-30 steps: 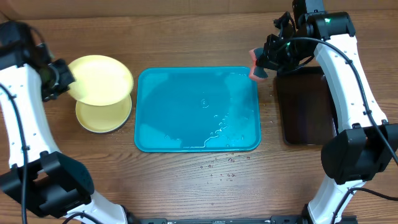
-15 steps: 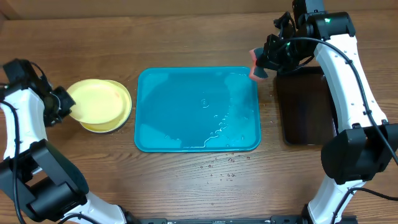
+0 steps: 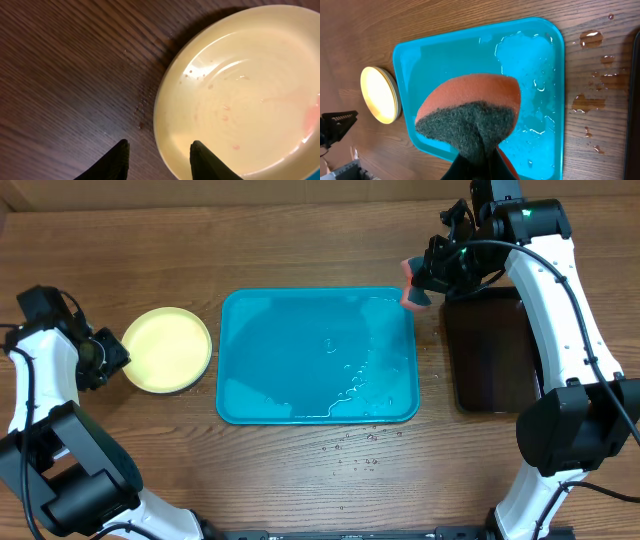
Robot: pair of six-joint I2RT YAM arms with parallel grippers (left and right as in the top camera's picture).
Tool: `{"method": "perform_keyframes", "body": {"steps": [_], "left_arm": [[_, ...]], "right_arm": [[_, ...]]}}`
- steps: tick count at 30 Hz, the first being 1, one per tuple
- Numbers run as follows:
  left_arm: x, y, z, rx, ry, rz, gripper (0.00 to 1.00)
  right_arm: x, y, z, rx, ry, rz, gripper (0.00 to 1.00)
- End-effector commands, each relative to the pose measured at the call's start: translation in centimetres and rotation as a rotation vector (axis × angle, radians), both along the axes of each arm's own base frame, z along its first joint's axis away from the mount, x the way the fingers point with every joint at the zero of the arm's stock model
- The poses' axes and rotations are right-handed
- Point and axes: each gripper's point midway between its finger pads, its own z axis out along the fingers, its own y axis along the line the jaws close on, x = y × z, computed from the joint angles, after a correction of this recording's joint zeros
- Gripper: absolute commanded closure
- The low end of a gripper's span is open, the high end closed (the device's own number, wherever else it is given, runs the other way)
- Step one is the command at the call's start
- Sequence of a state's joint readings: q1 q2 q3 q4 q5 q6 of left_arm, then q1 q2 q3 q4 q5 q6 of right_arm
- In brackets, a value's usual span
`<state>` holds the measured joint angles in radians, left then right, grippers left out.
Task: Clean dirty plates on tray and stack at the side
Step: 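Carry sponge with right gripper to the dark tray and lower it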
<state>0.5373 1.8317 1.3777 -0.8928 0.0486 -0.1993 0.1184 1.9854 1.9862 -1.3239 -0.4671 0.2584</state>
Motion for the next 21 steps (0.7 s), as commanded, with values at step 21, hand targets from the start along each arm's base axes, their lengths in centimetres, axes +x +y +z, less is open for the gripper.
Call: {"method": "perform_keyframes", "body": {"steps": [21], "left_arm": [[10.0, -19.5, 10.2, -0.012, -0.243, -0.619, 0.52]], "right_arm": [[-2.2, -18.1, -2.4, -0.486, 0.164, -0.435, 0.96]]}}
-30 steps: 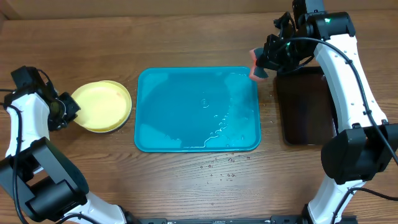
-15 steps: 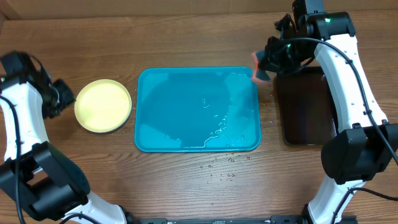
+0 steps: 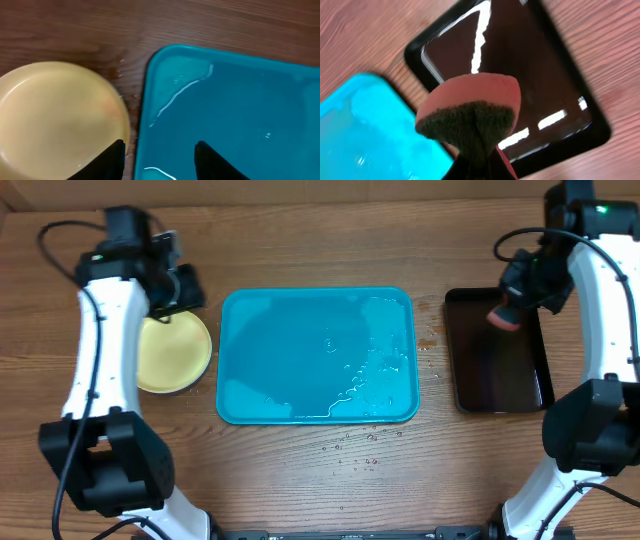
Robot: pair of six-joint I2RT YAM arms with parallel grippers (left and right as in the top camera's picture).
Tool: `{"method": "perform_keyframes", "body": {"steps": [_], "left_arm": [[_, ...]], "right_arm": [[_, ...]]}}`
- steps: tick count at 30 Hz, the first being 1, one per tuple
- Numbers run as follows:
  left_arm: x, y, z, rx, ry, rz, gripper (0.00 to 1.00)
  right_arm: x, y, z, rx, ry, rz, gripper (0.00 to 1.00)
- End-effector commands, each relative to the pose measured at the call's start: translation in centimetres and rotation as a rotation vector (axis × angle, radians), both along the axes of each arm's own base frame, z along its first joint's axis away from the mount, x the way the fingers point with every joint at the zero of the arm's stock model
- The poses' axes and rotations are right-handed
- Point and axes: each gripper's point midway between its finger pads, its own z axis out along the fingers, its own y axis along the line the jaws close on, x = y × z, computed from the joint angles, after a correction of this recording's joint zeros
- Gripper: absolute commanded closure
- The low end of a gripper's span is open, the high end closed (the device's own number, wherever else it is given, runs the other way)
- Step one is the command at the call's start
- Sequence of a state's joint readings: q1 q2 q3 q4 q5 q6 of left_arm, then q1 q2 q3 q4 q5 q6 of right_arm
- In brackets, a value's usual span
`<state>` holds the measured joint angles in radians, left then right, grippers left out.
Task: Clean dirty plates on tray and stack at the side
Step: 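Carry sponge with right gripper to the dark tray and lower it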
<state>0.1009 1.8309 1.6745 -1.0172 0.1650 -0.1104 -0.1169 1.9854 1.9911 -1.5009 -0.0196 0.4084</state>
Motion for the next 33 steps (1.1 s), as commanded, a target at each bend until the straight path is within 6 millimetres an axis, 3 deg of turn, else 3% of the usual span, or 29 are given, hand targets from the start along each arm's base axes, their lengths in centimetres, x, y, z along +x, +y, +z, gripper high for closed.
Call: {"method": "perform_keyframes", "body": {"steps": [1, 5, 9, 13, 16, 22, 25, 27, 29, 30, 31, 32, 33], "left_arm": [[0.6, -2.8, 1.3, 0.006, -0.054, -0.083, 0.50], [1.4, -5.2, 1.8, 0.006, -0.094, -0.138, 0.47], [1.7, -6.6, 2.0, 0.005, -0.116, -0.168, 0.45], [1.7, -6.8, 2.0, 0.005, -0.118, -0.173, 0.45], [1.7, -6.8, 2.0, 0.005, -0.118, -0.173, 0.45], [1.7, -6.8, 2.0, 0.005, -0.118, -0.173, 0.44], [1.7, -6.8, 2.0, 0.005, -0.118, -0.173, 0.44], [1.7, -6.8, 2.0, 0.005, -0.118, -0.173, 0.43], [1.7, -6.8, 2.0, 0.005, -0.118, -0.173, 0.37], [1.7, -6.8, 2.0, 0.006, -0.118, -0.173, 0.24], [1.7, -6.8, 2.0, 0.004, -0.118, -0.172, 0.09], [1.7, -6.8, 2.0, 0.003, -0.118, -0.172, 0.00], [1.7, -6.8, 2.0, 0.002, -0.117, -0.170, 0.00]], "right_arm": [[0.4, -1.1, -0.1, -0.101, -0.016, 0.110, 0.96], [0.0, -1.7, -2.7, -0.160, 0.032, 0.317, 0.96], [-1.4, -1.6, -6.2, -0.147, 0.099, 0.379, 0.96], [-3.0, -1.4, -10.1, -0.133, 0.147, 0.405, 0.96], [-3.7, -1.2, -12.7, -0.130, 0.155, 0.523, 0.96], [-3.4, -1.2, -14.2, -0.141, 0.125, 0.566, 0.95], [-2.7, -1.3, -14.0, -0.151, 0.100, 0.563, 0.75], [-2.5, -1.3, -14.0, -0.154, 0.094, 0.563, 0.67], [-2.4, -1.3, -13.7, -0.155, 0.091, 0.562, 0.55], [-2.3, -1.3, -13.5, -0.155, 0.091, 0.562, 0.47], [-2.2, -1.3, -13.1, -0.155, 0.091, 0.561, 0.28], [-1.9, -1.4, -12.3, -0.156, 0.087, 0.552, 0.17], [-1.7, -1.4, -11.6, -0.157, 0.081, 0.540, 0.09]]}}
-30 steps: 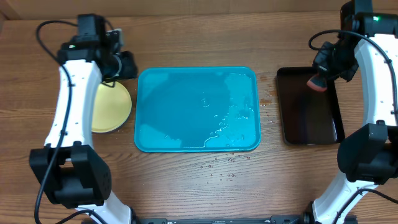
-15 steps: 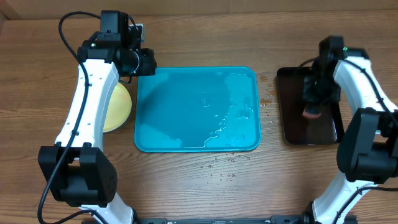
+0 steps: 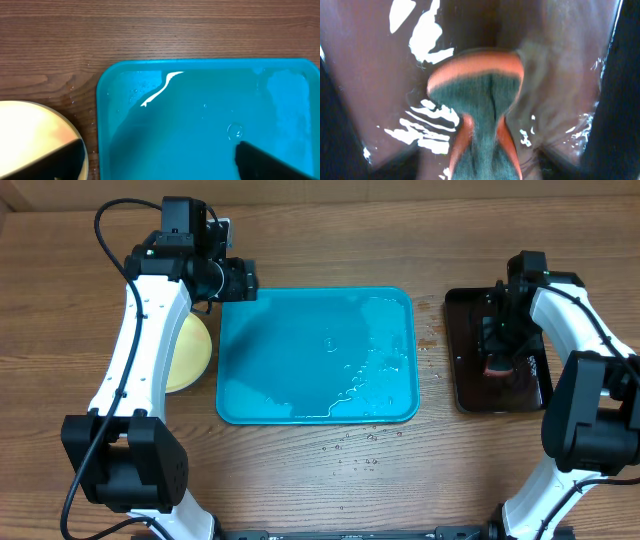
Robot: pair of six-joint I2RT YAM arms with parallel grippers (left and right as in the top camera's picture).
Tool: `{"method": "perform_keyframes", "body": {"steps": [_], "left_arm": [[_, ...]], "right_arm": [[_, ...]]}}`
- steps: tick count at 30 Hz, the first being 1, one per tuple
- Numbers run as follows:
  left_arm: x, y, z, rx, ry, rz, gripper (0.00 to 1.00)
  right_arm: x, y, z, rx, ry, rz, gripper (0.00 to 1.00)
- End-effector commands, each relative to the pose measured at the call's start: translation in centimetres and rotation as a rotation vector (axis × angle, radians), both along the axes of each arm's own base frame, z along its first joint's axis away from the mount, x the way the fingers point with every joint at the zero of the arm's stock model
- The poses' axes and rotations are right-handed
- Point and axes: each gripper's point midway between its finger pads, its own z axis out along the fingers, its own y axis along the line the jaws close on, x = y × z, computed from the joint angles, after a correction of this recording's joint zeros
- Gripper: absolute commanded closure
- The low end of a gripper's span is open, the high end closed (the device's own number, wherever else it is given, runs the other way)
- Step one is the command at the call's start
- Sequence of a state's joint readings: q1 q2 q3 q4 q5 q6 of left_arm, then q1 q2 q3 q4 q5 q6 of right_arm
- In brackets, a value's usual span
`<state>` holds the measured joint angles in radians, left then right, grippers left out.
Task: Clean dirty plates on tray and stack at the side
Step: 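Carry sponge with right gripper to the dark tray and lower it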
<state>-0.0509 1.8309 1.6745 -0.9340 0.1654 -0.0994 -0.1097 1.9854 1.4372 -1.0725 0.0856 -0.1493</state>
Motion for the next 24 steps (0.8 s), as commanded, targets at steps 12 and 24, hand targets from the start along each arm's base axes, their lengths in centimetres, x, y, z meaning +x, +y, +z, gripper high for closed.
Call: {"method": "perform_keyframes", "body": {"steps": [12, 24], "left_arm": [[0.1, -0.1, 1.2, -0.005, -0.031, -0.009, 0.00], [0.1, -0.1, 1.2, -0.005, -0.031, -0.009, 0.00]], "right_arm": [[4.0, 3.1, 19.4, 0.168, -0.341, -0.008, 0.00], [-2.7, 7.0, 32.2, 0.325, -0.587, 0.069, 0.00]]}}
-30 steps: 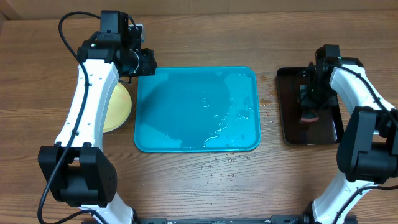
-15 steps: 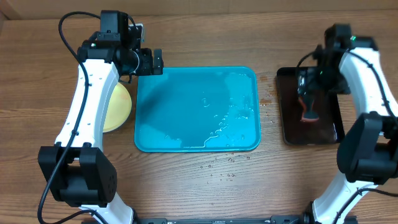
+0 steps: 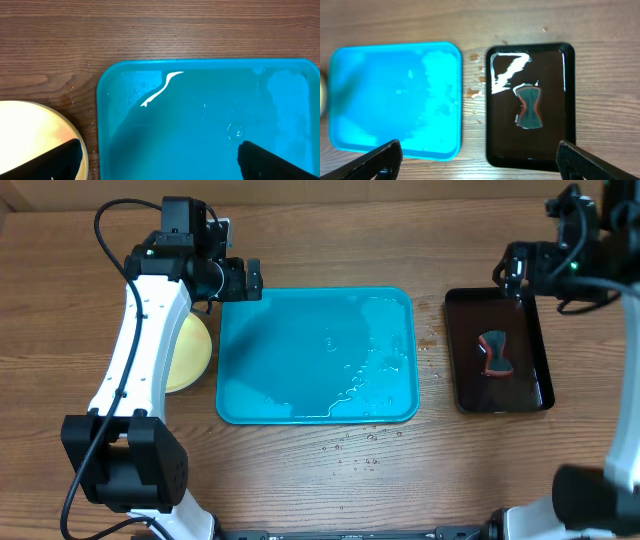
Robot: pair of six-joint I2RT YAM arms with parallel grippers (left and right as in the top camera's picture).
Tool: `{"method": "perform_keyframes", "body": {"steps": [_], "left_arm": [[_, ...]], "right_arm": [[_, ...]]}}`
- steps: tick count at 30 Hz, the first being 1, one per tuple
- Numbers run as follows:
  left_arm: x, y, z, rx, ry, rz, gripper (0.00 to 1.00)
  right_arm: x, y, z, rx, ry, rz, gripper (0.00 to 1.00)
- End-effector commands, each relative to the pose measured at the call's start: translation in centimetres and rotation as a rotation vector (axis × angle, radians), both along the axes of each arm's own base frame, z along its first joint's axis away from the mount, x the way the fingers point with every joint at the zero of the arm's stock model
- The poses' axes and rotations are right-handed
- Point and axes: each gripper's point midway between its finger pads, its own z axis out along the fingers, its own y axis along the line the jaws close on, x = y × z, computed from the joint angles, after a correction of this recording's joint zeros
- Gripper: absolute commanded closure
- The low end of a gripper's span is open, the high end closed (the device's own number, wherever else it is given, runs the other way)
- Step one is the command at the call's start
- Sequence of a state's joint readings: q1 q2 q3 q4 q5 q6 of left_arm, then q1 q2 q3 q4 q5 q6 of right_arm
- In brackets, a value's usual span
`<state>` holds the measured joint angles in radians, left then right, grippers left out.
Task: Clean dirty plates on tray and stack at the side
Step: 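Carry sponge with right gripper to the dark tray and lower it, then release sponge in dark tray and pull right gripper back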
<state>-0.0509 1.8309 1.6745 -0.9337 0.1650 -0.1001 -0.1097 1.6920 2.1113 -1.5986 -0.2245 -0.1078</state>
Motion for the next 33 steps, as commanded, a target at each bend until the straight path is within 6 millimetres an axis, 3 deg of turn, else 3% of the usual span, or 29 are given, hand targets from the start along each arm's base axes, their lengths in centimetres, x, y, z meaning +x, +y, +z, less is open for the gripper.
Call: {"method": "perform_keyframes", "body": {"steps": [1, 5, 11, 23, 33], "left_arm": [[0.1, -0.1, 1.2, -0.005, -0.031, -0.010, 0.00], [0.1, -0.1, 1.2, -0.005, -0.031, -0.010, 0.00], [0.1, -0.1, 1.2, -0.005, -0.031, -0.010, 0.00], [0.1, -0.1, 1.2, -0.005, -0.031, -0.010, 0.00], [0.1, -0.1, 1.2, -0.005, -0.031, -0.010, 0.00]], "right_arm": [[-2.8, 2.1, 5.1, 0.077, -0.150, 0.047, 0.00], [-5.4, 3.8, 8.2, 0.136, -0.245, 0.098, 0.00], [-6.9, 3.4, 9.5, 0.102, -0.295, 0.086, 0.00], [-5.9, 3.1, 10.0, 0.083, -0.336, 0.084, 0.00], [-3.6, 3.6, 13.1, 0.041, -0.588, 0.117, 0.00]]}}
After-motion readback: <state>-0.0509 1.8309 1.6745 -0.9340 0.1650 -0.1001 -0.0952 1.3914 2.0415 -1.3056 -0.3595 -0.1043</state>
